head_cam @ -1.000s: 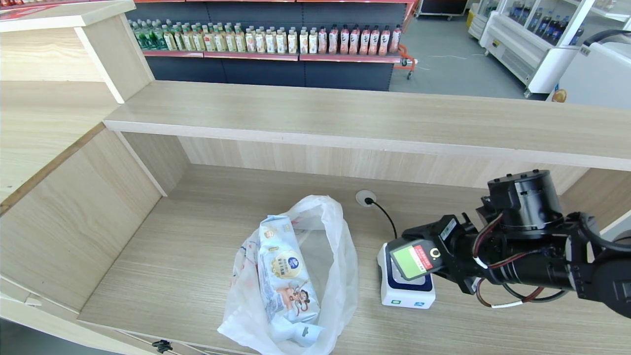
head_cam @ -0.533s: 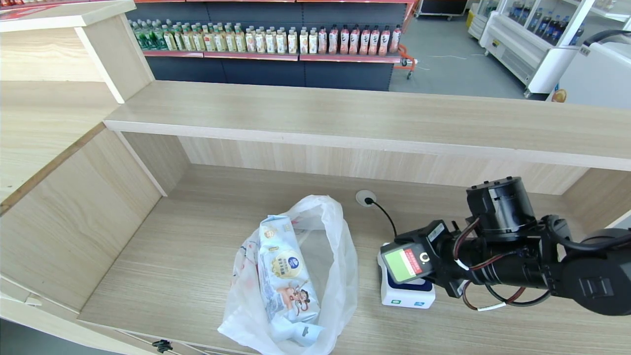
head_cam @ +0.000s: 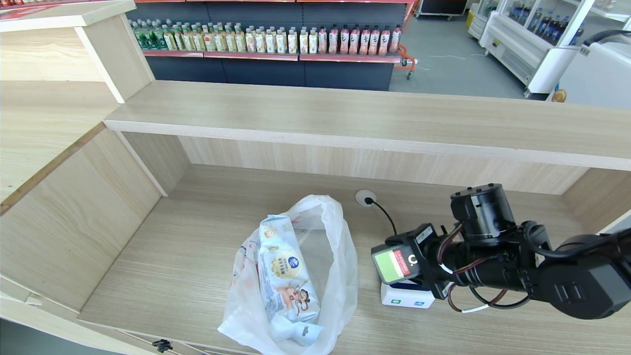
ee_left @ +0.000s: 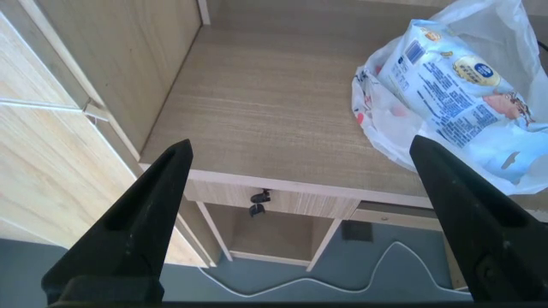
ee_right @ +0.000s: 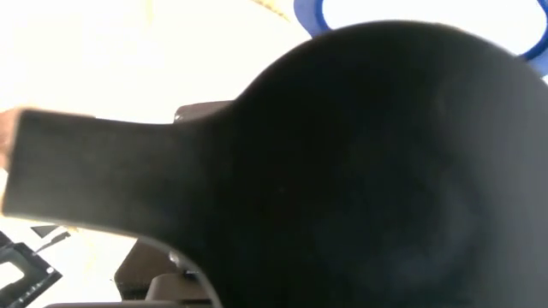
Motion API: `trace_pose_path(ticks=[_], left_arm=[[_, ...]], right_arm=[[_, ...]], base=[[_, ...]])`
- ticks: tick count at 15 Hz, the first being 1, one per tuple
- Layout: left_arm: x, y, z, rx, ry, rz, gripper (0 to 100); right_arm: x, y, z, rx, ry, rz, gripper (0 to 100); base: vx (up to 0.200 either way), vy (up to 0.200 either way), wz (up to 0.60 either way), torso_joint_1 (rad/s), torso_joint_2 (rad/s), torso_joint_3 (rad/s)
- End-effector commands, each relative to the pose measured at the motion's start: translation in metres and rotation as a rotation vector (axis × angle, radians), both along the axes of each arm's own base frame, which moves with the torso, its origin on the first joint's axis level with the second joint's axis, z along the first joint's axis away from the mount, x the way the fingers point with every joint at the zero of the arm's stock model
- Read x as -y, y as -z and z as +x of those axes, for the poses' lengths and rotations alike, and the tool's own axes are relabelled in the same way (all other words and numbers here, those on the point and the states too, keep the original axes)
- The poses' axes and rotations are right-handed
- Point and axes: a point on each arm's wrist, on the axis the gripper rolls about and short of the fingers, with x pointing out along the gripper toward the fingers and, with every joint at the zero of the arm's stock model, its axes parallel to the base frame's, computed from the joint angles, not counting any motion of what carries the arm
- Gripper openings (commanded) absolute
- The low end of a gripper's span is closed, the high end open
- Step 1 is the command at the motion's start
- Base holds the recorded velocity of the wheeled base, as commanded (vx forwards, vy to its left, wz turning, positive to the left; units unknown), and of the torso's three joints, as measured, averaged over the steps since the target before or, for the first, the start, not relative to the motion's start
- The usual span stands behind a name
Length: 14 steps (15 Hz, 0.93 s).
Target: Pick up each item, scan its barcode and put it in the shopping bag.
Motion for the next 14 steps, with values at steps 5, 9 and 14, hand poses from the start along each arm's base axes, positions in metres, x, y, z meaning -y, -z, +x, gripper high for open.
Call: trace_pose_path(ticks=[5,9,14], left_arm=[[0.0,0.0001,0.0,0.0,0.0,0.0,100],[0.0,0.0001,0.0,0.0,0.0,0.0,100],[0.0,0.0001,0.0,0.0,0.0,0.0,100]], right_arm=[[-0.0016,0.0052,0.003,0.023,0.03,-0.013,0],[0.0028,0.0091,0.0004,0.012,0.043,-0.027,0],[0.0042,0.007,-0.0012,0.031,0.051,-0.046,0]], base=[[0.0,0.0,0.0,0.0,0.0,0.0],[0.0,0.0,0.0,0.0,0.0,0.0],[0.0,0.0,0.0,0.0,0.0,0.0]])
